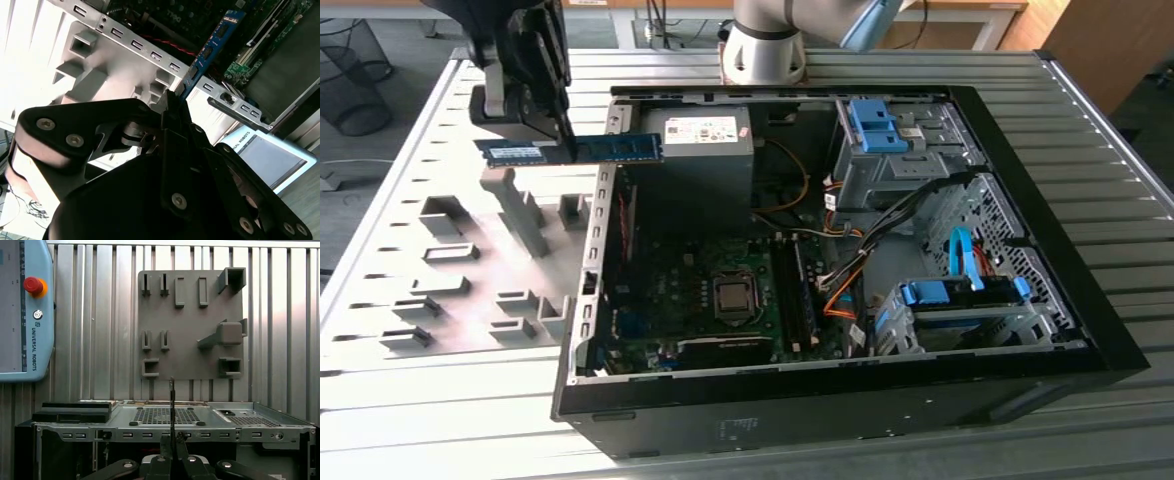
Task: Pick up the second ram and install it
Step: 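Pick up the second ram and move it above second insertion slot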
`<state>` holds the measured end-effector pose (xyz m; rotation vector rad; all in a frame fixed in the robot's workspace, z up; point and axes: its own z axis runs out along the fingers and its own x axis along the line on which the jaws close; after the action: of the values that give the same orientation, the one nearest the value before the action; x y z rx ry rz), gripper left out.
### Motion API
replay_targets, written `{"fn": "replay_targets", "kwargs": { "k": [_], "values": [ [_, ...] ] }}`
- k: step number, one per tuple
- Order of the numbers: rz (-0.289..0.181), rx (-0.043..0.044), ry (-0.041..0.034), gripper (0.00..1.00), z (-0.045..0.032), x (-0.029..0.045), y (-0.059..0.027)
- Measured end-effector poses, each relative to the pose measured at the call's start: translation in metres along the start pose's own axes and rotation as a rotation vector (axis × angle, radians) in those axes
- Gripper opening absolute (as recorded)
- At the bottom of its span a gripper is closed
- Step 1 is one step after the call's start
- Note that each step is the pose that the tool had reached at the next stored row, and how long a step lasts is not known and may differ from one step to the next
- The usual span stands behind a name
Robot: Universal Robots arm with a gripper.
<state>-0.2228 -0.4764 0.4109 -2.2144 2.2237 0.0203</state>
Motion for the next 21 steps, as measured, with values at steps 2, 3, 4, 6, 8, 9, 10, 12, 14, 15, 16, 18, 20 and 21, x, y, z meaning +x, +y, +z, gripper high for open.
{"fn": "replay_targets", "kwargs": {
  "k": [2,3,4,6,8,9,10,12,14,15,16,18,20,21],
  "values": [
    [0.000,0.0000,0.0000,0.14,0.0000,0.0000,-0.0016],
    [0.000,0.0000,0.0000,0.14,0.0000,0.0000,-0.0023],
    [0.000,0.0000,0.0000,0.14,0.0000,0.0000,-0.0031],
    [0.000,0.0000,0.0000,0.14,0.0000,0.0000,-0.0047],
    [0.000,0.0000,-0.0001,0.14,0.0001,0.0000,-0.0063],
    [0.000,0.0000,0.0000,0.14,0.0001,0.0000,-0.0071],
    [0.000,0.0000,-0.0001,0.14,0.0001,0.0000,-0.0078],
    [0.000,-0.0001,0.0000,0.14,0.0000,0.0000,-0.0095],
    [0.000,0.0000,0.0000,0.14,0.0001,-0.0001,-0.0110],
    [0.000,-0.0001,0.0000,0.14,0.0001,-0.0001,-0.0118],
    [0.000,-0.0001,0.0000,0.14,0.0001,-0.0001,-0.0126],
    [0.000,0.0000,-0.0001,0.14,0.0001,-0.0001,-0.0141],
    [0.000,0.0000,0.0000,0.14,0.0001,-0.0001,-0.0158],
    [0.000,0.0000,0.0000,0.14,0.0001,-0.0001,-0.0165]
  ]
}}
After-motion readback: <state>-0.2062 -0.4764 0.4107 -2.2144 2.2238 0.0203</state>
